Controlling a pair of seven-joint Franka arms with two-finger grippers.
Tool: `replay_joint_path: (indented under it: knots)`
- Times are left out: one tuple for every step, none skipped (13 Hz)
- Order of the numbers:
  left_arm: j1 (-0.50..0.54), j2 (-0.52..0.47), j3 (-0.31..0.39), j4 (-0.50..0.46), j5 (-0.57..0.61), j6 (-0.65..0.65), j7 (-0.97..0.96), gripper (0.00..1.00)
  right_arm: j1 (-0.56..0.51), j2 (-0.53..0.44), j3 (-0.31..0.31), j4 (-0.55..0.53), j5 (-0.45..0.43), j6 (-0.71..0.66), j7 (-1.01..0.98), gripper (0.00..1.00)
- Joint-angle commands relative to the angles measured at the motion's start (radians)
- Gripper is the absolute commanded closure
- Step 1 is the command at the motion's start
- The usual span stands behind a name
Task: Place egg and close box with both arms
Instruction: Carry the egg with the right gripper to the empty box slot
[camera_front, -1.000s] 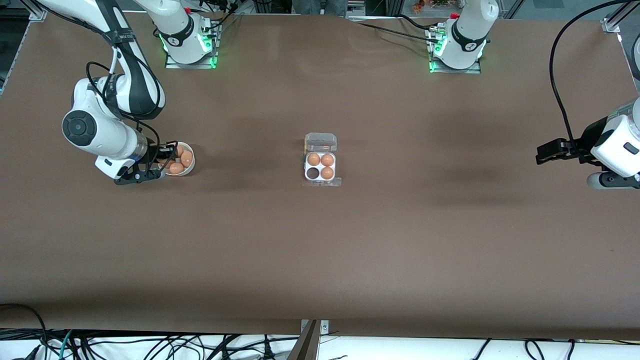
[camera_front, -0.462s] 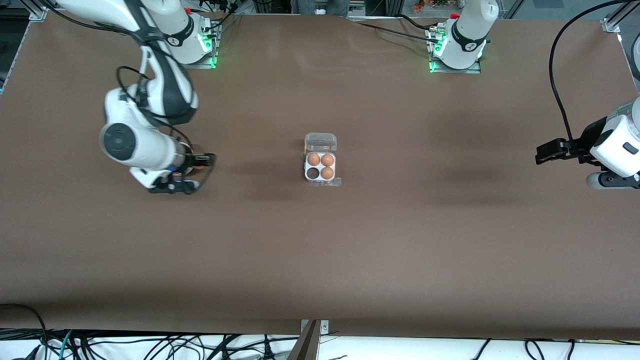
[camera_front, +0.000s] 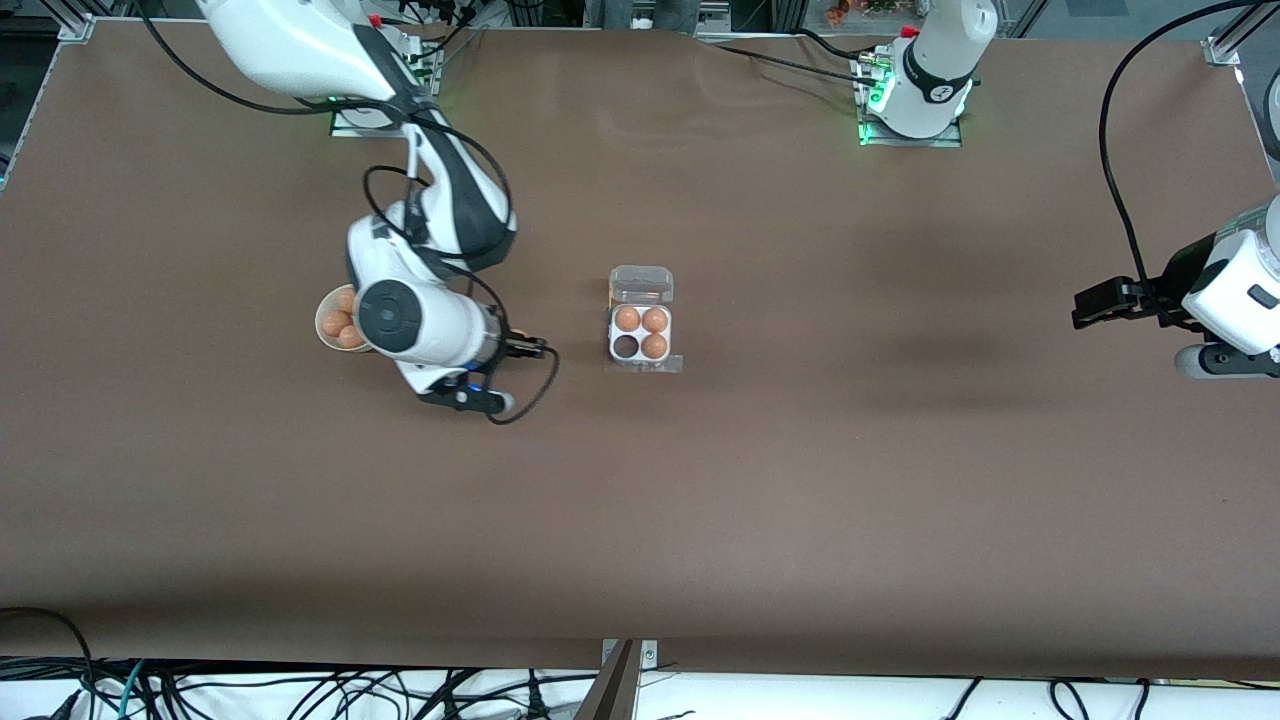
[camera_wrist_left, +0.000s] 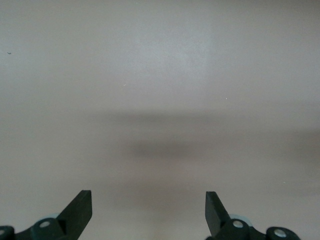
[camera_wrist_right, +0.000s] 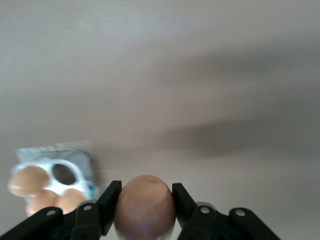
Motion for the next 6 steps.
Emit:
replay_joint_path:
  knots:
    - [-0.001,0.006,0.000,0.020,-0.013,-0.013,-0.002,0.00,0.058,0.082,-0.007,0.132,0.021,-0.023,0.103,0.88]
    - [-0.002,0.006,0.000,0.020,-0.010,-0.013,-0.002,0.00,0.075,0.098,-0.007,0.149,0.021,-0.018,0.129,0.88]
    - [-0.002,0.006,0.000,0.020,-0.008,-0.013,-0.002,0.00,0.094,0.110,-0.007,0.160,0.027,-0.008,0.149,0.88]
    - [-0.002,0.006,0.000,0.021,-0.008,-0.013,-0.002,0.00,0.110,0.118,-0.007,0.160,0.031,0.008,0.163,0.88]
    - [-0.002,0.006,0.000,0.021,-0.008,-0.013,0.000,0.00,0.123,0.125,-0.007,0.160,0.033,0.029,0.176,0.88]
    - [-0.002,0.006,0.000,0.020,-0.008,-0.013,0.000,0.00,0.137,0.130,-0.007,0.161,0.033,0.046,0.188,0.88]
